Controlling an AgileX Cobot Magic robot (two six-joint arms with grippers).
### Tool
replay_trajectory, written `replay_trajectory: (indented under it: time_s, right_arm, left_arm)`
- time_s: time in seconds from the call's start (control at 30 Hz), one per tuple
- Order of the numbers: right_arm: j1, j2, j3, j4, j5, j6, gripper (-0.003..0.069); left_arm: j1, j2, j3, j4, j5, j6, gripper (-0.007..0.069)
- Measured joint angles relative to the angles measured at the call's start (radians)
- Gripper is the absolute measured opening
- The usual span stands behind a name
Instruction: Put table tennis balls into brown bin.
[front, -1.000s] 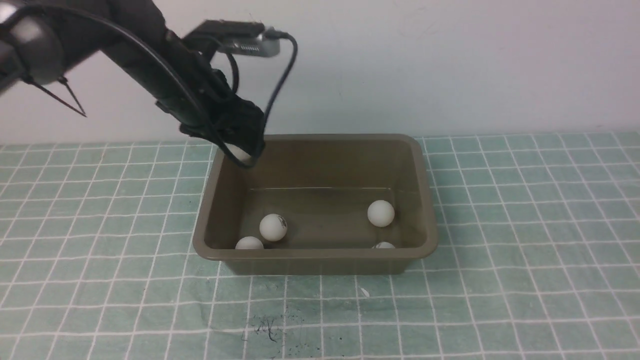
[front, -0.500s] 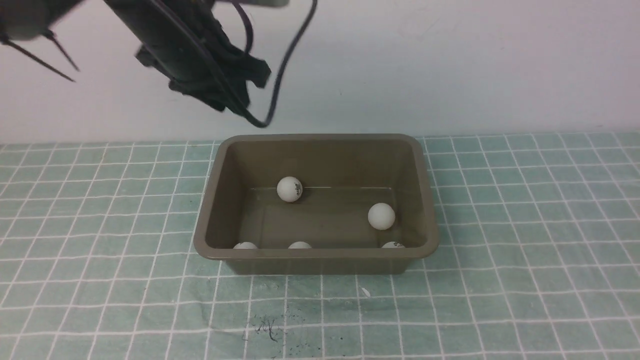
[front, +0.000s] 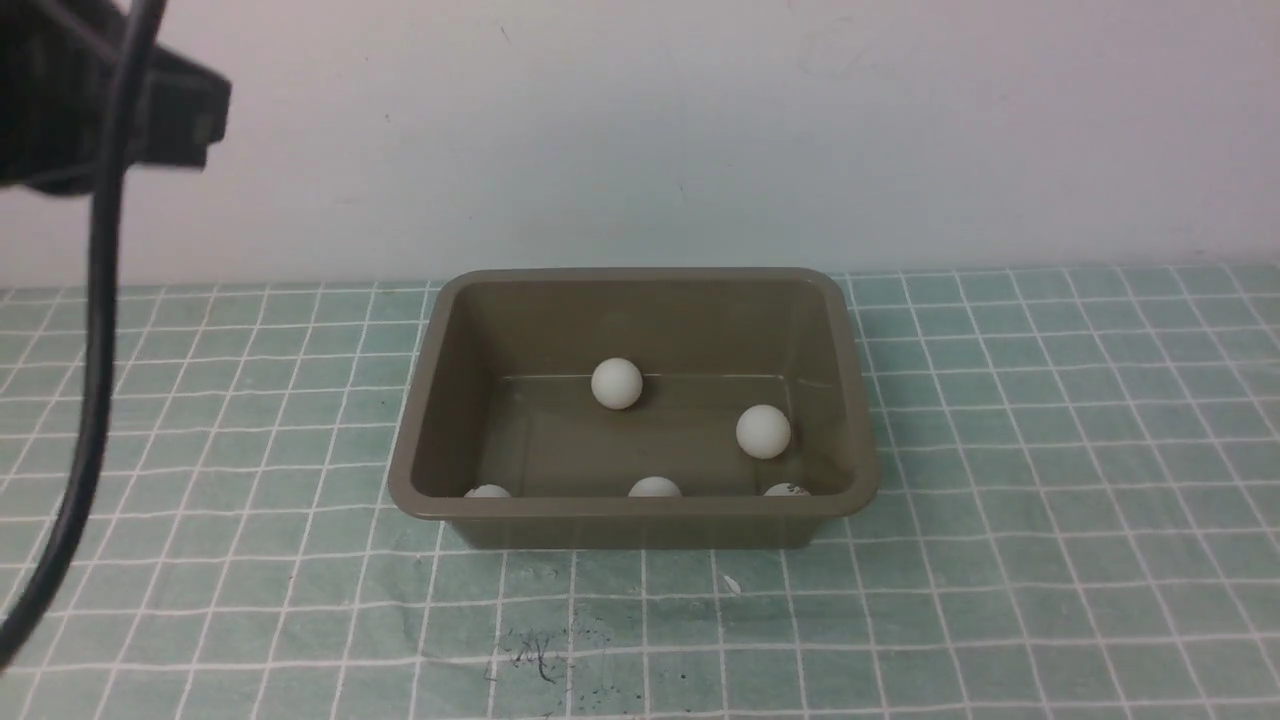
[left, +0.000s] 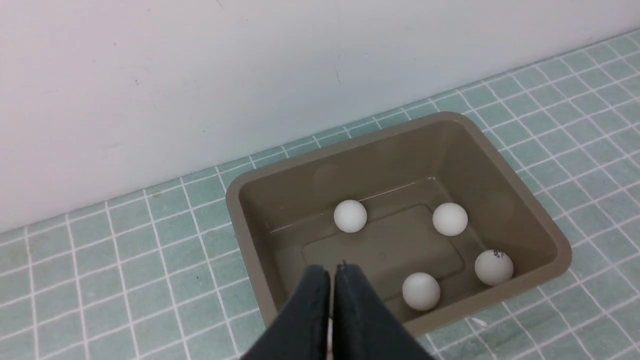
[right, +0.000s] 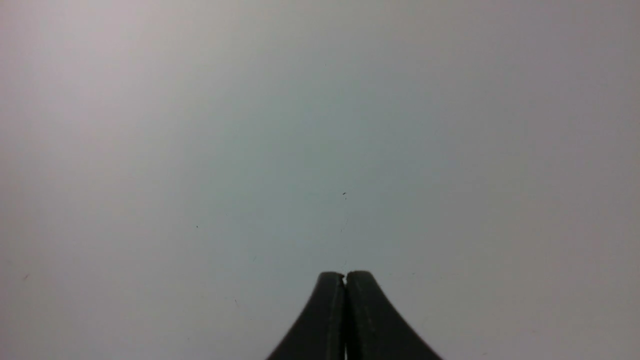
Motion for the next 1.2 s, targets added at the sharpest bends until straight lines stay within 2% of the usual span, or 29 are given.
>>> replay_trajectory:
  time_s: [0.27,0.43,0.57,0.7,0.9,0.93,1.07,1.2]
  right_arm:
    - [0.0,0.0,0.0,0.0,0.0,0.019,-0.0011]
    - [0.0,0.0,0.0,0.0,0.0,0.019,-0.0011]
    - [0.0,0.0,0.0,0.0,0.0,0.019,-0.0011]
    - [0.0,0.0,0.0,0.0,0.0,0.019,-0.0011]
    - [0.0,0.0,0.0,0.0,0.0,0.019,-0.0011]
    - [0.0,0.0,0.0,0.0,0.0,0.019,-0.0011]
    - [0.0,0.0,0.0,0.0,0.0,0.019,-0.0011]
    - [0.0,0.0,0.0,0.0,0.001,0.019,-0.0011]
  left_arm:
    - [0.0,-0.306,0.274,-0.013,-0.015,0.001,-0.0005]
    - [0.0,-0.424,0.308,-0.005,0.041,0.004,-0.0005]
    - [0.0,-0.506,0.344,0.049,0.026,0.004,-0.0005]
    - [0.063,-0.64,0.531,0.105,-0.141,0.003,-0.0005]
    - [0.221,-0.885,0.977,0.111,-0.414,0.003,-0.0005]
    - [0.221,-0.885,0.977,0.111,-0.414,0.003,-0.0005]
    - [0.241,-0.978,1.222,0.111,-0.501,0.003,-0.0005]
    - [0.241,-0.982,1.252,0.111,-0.474,0.003,-0.0005]
